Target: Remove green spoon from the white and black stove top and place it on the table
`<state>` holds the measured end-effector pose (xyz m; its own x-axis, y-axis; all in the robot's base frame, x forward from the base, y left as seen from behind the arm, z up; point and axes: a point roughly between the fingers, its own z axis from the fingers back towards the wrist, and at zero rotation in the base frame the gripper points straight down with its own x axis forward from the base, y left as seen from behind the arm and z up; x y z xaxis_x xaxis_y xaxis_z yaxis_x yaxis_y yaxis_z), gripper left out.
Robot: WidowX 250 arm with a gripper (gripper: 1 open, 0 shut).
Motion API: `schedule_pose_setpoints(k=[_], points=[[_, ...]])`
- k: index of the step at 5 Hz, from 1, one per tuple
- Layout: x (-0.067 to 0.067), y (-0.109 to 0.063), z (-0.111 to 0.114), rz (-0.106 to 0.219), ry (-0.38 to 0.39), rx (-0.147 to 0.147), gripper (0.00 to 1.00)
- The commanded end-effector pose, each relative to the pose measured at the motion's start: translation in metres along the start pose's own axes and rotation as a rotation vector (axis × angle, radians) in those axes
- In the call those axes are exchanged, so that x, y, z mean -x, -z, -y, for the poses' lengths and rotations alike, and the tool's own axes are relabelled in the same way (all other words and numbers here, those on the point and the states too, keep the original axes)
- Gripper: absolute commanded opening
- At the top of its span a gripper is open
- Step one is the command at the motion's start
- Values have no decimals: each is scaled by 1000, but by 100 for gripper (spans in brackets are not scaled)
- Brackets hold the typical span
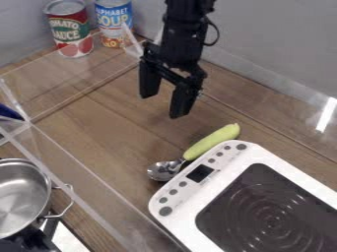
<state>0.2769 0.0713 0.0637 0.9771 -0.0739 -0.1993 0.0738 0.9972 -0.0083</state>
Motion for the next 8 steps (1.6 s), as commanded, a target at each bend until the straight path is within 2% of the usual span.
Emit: schedule_pose_setpoints(k=[1, 3, 5, 6, 7, 8], points=[[2, -3, -8, 18, -10, -19, 100], [3, 5, -12, 8, -7, -32, 100], [11, -32, -23, 53, -20, -51, 100], [18, -63, -29, 103, -38, -65, 100], [30, -92, -33, 134, -59, -76, 100], [39, -97, -31, 141, -72, -62, 100]])
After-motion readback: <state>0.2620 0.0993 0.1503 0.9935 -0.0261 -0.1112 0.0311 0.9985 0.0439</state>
